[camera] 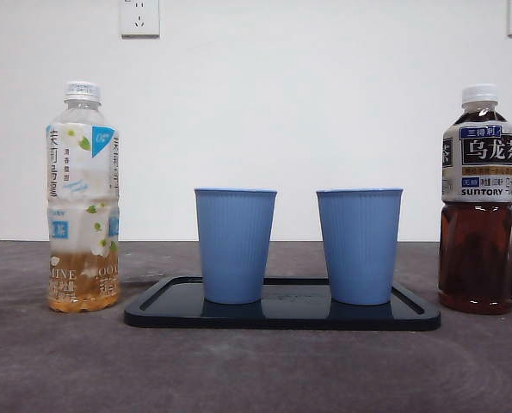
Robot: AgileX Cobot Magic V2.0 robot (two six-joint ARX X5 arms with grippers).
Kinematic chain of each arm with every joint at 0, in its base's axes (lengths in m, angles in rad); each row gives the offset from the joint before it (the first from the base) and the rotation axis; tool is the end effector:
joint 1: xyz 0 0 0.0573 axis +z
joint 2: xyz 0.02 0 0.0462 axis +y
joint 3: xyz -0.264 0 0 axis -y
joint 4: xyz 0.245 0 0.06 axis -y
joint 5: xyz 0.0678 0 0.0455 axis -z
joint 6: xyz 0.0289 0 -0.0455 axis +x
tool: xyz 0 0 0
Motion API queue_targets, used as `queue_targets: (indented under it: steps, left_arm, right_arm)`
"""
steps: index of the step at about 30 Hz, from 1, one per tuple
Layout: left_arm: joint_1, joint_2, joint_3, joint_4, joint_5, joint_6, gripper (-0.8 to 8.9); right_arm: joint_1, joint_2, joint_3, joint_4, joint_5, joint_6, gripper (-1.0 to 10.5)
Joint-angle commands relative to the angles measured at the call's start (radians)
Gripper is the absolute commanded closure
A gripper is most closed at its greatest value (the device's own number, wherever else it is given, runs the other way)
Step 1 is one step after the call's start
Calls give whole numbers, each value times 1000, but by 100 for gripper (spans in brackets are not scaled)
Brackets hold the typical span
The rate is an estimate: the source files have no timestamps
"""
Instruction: Pour the drink into the cup
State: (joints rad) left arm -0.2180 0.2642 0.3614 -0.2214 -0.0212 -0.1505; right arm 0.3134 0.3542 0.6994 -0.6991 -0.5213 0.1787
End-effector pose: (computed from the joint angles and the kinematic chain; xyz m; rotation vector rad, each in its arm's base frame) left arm 0.0969 -0.0208 0.2440 -0.1350 0.1380 -0.1868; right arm 0.0619 0.0352 0.3022 0.2042 0.4354 0.7916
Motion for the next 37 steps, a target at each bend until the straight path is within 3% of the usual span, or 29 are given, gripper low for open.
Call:
queue_targets:
  steps: [1,11,18,37]
  left_arm:
    - [25,-84,-120,54,3,19,807]
    - [64,-251,-349,89,2,38,807]
    - [73,-261,-349,56,1,111,807]
    - [73,-261,-349,34,1,112,807]
  right_arm:
    - [3,3,10,11,-2,-14,932]
    - [3,3,10,11,-2,-14,932]
    - [3,3,10,12,-2,-14,932]
    - [3,3,10,14,-2,-14,932]
